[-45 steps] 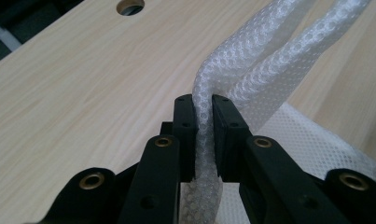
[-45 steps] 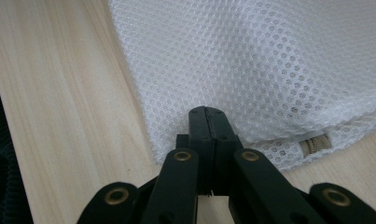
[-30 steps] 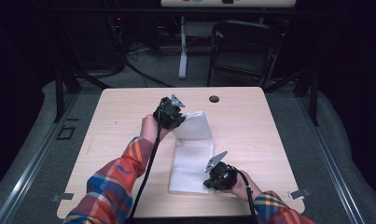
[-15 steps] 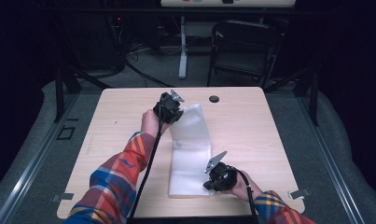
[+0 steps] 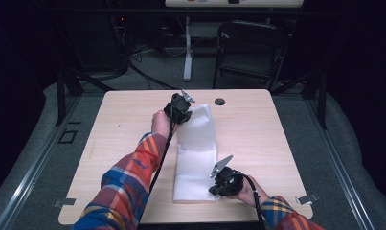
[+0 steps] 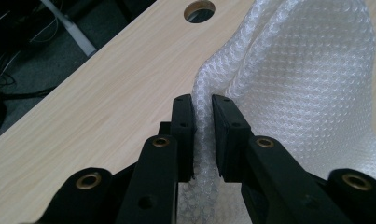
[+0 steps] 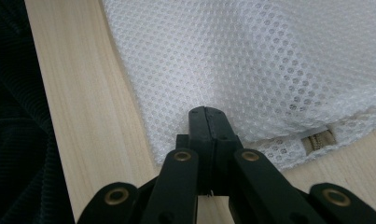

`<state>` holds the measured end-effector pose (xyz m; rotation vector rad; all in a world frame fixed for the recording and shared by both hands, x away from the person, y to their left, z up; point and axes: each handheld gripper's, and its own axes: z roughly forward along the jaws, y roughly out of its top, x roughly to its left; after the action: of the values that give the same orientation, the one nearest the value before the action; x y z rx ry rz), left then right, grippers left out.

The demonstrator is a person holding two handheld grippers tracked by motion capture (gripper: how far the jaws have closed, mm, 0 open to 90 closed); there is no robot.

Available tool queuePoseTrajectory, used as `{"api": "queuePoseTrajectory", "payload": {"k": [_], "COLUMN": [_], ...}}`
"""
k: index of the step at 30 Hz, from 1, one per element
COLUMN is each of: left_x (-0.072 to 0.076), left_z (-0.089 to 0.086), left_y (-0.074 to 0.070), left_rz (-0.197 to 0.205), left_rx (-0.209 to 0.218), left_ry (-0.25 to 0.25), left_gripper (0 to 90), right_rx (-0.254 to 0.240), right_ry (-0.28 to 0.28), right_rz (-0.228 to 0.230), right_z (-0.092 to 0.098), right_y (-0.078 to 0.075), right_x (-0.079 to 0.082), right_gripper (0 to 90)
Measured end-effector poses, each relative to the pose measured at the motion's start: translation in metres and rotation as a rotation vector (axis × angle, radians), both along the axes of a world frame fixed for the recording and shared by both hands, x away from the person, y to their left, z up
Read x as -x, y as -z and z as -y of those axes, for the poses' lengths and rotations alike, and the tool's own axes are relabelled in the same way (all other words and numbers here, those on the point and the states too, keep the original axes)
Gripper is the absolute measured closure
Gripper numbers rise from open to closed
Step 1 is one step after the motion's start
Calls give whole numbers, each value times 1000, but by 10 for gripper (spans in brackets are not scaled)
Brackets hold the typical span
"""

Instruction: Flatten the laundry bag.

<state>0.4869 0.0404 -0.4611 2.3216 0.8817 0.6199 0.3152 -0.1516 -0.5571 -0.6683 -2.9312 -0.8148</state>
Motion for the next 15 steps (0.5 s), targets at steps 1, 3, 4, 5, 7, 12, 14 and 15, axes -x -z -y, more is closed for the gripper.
{"api": "queuePoseTrajectory", "payload": {"k": [1, 3, 4, 5, 7, 12, 14, 15], "left_x": [-1, -3, -5, -6, -8, -14, -16, -16], "left_z": [1, 2, 2, 3, 4, 7, 9, 9], "left_y": [0, 2, 3, 4, 5, 7, 7, 6], "left_rz": [-1, 0, -1, -1, 0, -5, -3, 0], "left_rx": [-5, -4, -5, -6, -10, -15, -17, -15], "left_ry": [-1, -7, -11, -14, -19, -27, -27, -25], "left_gripper": [791, 787, 784, 784, 781, 772, 754, 740], "right_rx": [-6, -3, 4, 10, 7, 7, 6, 2], "right_ry": [-3, 4, 2, 0, 2, 1, 2, 2], "right_rz": [3, -4, -3, -2, 1, 0, 1, -3], "right_z": [0, 0, 0, 0, 0, 0, 0, 0], "right_y": [1, 0, 0, -1, 0, 0, 0, 0], "right_x": [0, 0, 0, 0, 0, 0, 0, 0], "right_gripper": [900, 900, 900, 900, 900, 900, 900, 900]}}
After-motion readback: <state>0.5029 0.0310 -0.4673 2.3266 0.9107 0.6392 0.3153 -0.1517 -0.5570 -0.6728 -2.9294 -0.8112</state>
